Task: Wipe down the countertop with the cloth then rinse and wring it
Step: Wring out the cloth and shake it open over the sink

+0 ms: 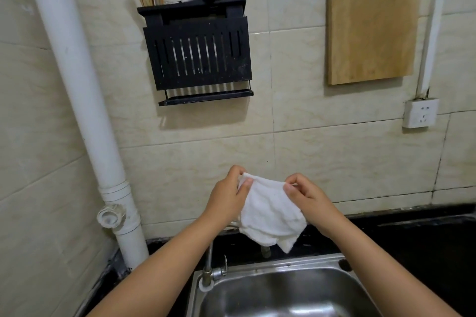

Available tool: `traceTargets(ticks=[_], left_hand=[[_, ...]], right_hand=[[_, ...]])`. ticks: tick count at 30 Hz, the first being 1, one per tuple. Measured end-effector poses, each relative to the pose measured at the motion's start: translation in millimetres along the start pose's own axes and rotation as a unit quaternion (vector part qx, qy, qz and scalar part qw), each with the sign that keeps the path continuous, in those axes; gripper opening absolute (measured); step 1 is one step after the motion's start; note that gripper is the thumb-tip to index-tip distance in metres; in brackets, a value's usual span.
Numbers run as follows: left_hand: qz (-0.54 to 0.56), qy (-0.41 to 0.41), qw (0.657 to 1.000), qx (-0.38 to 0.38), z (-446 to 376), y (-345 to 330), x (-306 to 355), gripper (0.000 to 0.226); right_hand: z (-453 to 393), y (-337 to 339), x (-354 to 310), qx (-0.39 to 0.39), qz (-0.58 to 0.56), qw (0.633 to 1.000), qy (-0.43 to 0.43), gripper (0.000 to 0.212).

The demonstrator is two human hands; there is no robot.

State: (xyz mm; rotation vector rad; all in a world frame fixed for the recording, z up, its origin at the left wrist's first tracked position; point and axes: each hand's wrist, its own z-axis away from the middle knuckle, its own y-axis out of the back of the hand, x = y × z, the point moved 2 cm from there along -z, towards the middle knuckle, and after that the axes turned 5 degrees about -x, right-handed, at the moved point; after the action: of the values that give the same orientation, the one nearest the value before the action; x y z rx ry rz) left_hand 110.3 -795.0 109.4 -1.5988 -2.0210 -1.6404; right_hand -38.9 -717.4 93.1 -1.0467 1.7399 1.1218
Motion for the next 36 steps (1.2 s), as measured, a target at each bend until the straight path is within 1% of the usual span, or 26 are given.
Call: traceTargets(ticks=[2, 3, 4, 5, 6, 8, 9, 10, 11, 12, 14, 15, 16, 19, 21, 23, 25, 26, 28, 30, 32, 34, 36], left_hand=[[0.016, 0.032, 0.999, -0.017, -0.5, -3.2, -2.4, 0.031], [0.025, 0.039, 0.999, -0.015, 0.8, -4.9, -3.5, 0.035], [0.037, 0.039, 0.998, -0.012, 3.4, -7.4, -5.4, 0.031], [0.060, 0.035, 0.997, -0.017, 7.9, -9.9, -7.5, 0.021], [0.091, 0.034, 0.995, -0.039, 14.5, -13.0, -8.7, 0.011], [0.151, 0.034, 0.981, -0.112, 29.5, -20.6, -8.2, 0.011], [0.164, 0.036, 0.976, -0.141, 35.5, -25.0, -7.7, 0.010], [0.175, 0.036, 0.972, -0.154, 39.8, -28.1, -5.8, 0.013], [0.179, 0.037, 0.971, -0.152, 41.6, -31.6, -4.5, 0.018], [0.184, 0.041, 0.972, -0.137, 42.2, -33.8, -1.5, 0.018], [0.188, 0.061, 0.977, -0.083, 40.7, -36.3, 2.6, 0.010], [0.193, 0.078, 0.976, -0.062, 38.3, -37.2, 1.1, 0.004], [0.203, 0.089, 0.974, -0.052, 36.7, -35.7, 1.9, 0.004], [0.200, 0.075, 0.975, -0.061, 32.0, -29.1, -3.5, 0.024], [0.197, 0.059, 0.975, -0.080, 31.3, -20.8, -4.5, 0.028], [0.181, 0.033, 0.977, -0.106, 29.7, -15.0, -4.1, 0.029], [0.136, 0.001, 0.983, -0.123, 25.7, -10.9, -2.7, 0.030], [0.123, -0.010, 0.985, -0.119, 23.6, -8.8, -1.2, 0.030], [0.118, -0.015, 0.989, -0.089, 19.7, -5.3, 0.3, 0.030], [0.125, -0.026, 0.990, -0.060, 17.9, -2.5, 2.0, 0.030], [0.115, -0.043, 0.991, -0.050, 18.6, -1.3, 3.1, 0.030], [0.101, -0.053, 0.992, -0.048, 20.4, -0.4, 3.7, 0.029], [0.096, -0.051, 0.993, -0.053, 21.3, 1.4, 1.9, 0.025]], right_hand=[[-1.6, -0.6, -0.8, 0.004, -0.058, 0.998, -0.030, 0.019], [-2.4, -1.4, -1.3, 0.010, -0.079, 0.996, -0.044, 0.018], [-3.0, -1.5, -1.2, 0.017, -0.084, 0.995, -0.055, 0.018], [-3.6, -1.2, -1.1, 0.023, -0.077, 0.995, -0.062, 0.018], [-4.0, -0.3, -0.8, 0.027, -0.067, 0.995, -0.066, 0.019], [-4.1, 2.2, 0.3, 0.017, -0.063, 0.995, -0.077, 0.019], [-3.3, 3.3, 0.2, 0.003, -0.077, 0.993, -0.085, 0.018], [-1.8, 4.4, -0.6, -0.013, -0.098, 0.991, -0.093, 0.016], [-0.2, 5.1, -1.9, -0.031, -0.113, 0.988, -0.096, 0.015], [1.2, 5.3, -3.4, -0.047, -0.118, 0.987, -0.095, 0.016], [3.6, 3.9, -5.7, -0.068, -0.100, 0.989, -0.090, 0.018], [4.4, 3.1, -6.6, -0.066, -0.089, 0.990, -0.087, 0.019], [4.3, 3.3, -7.0, -0.056, -0.082, 0.991, -0.085, 0.018], [1.9, 11.6, -6.4, -0.001, -0.057, 0.995, -0.083, 0.017], [1.1, 18.4, -7.1, 0.005, -0.027, 0.996, -0.086, 0.018], [0.6, 19.7, -9.3, -0.020, 0.000, 0.995, -0.095, 0.025], [-1.2, 18.1, -12.1, -0.034, 0.026, 0.994, -0.099, 0.034], [-2.1, 17.2, -13.8, -0.040, 0.054, 0.993, -0.095, 0.035], [-1.3, 15.7, -18.8, -0.072, 0.150, 0.984, -0.067, 0.030], [1.2, 12.7, -22.9, -0.114, 0.254, 0.960, -0.029, 0.026], [1.5, 9.6, -21.8, -0.122, 0.320, 0.940, 0.008, 0.026], [-1.0, 9.1, -18.4, -0.103, 0.316, 0.942, 0.033, 0.025], [-4.0, 9.4, -17.8, -0.098, 0.267, 0.958, 0.039, 0.023]])
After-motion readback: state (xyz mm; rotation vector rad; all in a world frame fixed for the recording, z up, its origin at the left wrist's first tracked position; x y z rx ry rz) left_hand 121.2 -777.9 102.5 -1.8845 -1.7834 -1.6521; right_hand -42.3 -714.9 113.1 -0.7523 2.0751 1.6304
